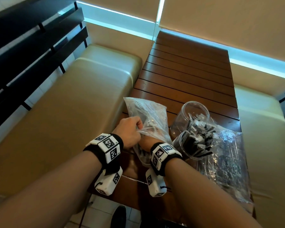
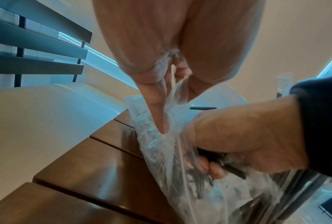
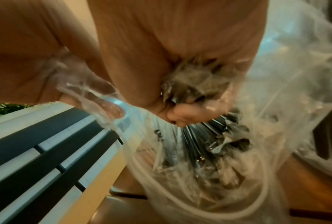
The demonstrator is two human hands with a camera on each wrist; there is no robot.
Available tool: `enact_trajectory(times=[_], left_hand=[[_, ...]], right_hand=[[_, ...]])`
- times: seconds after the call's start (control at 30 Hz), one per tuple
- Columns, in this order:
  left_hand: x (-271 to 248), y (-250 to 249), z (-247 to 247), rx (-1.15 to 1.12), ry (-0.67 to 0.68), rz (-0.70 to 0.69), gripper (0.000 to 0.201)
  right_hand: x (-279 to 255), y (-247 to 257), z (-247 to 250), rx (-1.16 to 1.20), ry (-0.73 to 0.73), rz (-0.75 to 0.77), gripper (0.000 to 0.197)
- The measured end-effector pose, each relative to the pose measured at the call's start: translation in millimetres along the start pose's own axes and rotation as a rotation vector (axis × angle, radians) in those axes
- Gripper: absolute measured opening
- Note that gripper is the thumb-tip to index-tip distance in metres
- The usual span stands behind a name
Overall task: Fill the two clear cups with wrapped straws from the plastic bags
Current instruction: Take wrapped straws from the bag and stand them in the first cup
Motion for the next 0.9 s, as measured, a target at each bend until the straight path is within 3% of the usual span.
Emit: enact_trajectory(times=[0.13,0.2,0.33,0.5,0.67,0.77,0.9], left_hand=[[4,-6,3,0.042,-0.017,-0.01,0.026],[6,-9,4,0.052,-0.031,-0.008,0.027],[13,-15,2,0.096,-0.04,0.011,0.025],[26,-17,-1,0.142,-0.007,0.043,0.027],[32,-22,2,0.182,-0.012,0.043,0.022],[34,-27,5,0.234,-0.038,0.003,0.015],[31,-34,7,0.287,-0.04,0.0,0.025]], right_hand=[[-18,-9,17,0.287,-0.202,-0.089,0.029],[-33,-11,23,0.327,-0.215,-0.097,0.031],[-55,-18,34,0.303,-0.209,-0.163,0.033],[-90,-26,55,0.224,-0.097,-0.108,0.013],[-138,-36,81,0.036,-0.059,-0.09,0.016],[-170,-41,96,-0.005,-0.069,-0.073,0.028],[-205,-48,111,0.019,-0.08,-0.02,0.02]])
Point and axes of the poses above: each hand's wrist, its own x-axis towards the middle knuckle, its own z-axis out of the back of the hand, y = z × x, the point moved 4 cm from there along x, towards the middle knuckle, and after that the axes turned 4 degrees about z, right-handed, at the moved point
